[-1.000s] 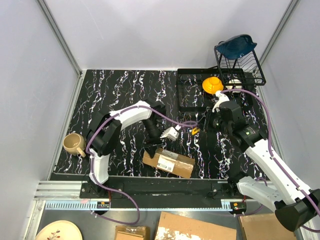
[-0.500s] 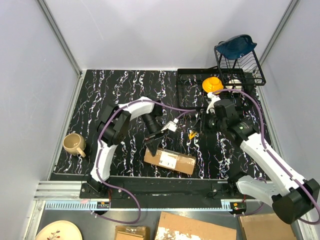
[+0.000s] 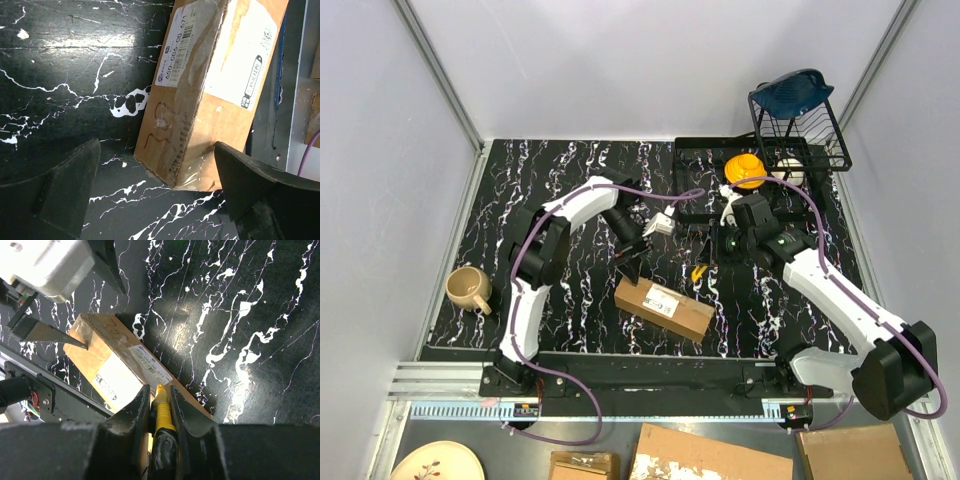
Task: Unpack the express box
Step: Adjust the express box at the center of the board.
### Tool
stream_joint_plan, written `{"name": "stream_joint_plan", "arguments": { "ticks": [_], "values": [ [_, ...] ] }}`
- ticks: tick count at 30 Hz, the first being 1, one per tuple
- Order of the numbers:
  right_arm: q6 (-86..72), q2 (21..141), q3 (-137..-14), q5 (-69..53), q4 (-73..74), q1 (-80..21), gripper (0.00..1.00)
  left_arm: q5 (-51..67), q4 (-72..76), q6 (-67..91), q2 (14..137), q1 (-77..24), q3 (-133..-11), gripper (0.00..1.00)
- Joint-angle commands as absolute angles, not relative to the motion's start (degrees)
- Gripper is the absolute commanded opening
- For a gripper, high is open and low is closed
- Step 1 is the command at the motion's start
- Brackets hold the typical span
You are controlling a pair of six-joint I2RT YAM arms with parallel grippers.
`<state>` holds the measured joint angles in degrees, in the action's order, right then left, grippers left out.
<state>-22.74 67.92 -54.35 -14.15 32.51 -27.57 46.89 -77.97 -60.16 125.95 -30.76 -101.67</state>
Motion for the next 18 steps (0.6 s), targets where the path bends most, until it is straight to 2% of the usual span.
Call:
{"name": "stream_joint_plan", "arguments": {
  "ticks": [1,8,12,18],
  "values": [
    [-21.9,69.4,-55.3,-13.2,30.6,-27.3,0.00,46.3,-88.2,-57.5,119.0,-29.8,-103.5,0.99],
    [-22.9,68.5,-51.9,-14.1,29.5,-27.4,0.00,44.2,-83.7,-47.4,111.8,-24.3,-104.1,0.99],
    [-25.0,67.1,-50.5,-16.3,28.6,-27.5,0.00,43.6,-79.4,-42.8,107.9,-24.2,-94.7,0.99],
    [-26.7,63.5,-47.2,-17.4,28.3,-28.0,0.00,44.5,-75.9,-40.6,109.9,-26.8,-86.8,0.99]
  ]
}}
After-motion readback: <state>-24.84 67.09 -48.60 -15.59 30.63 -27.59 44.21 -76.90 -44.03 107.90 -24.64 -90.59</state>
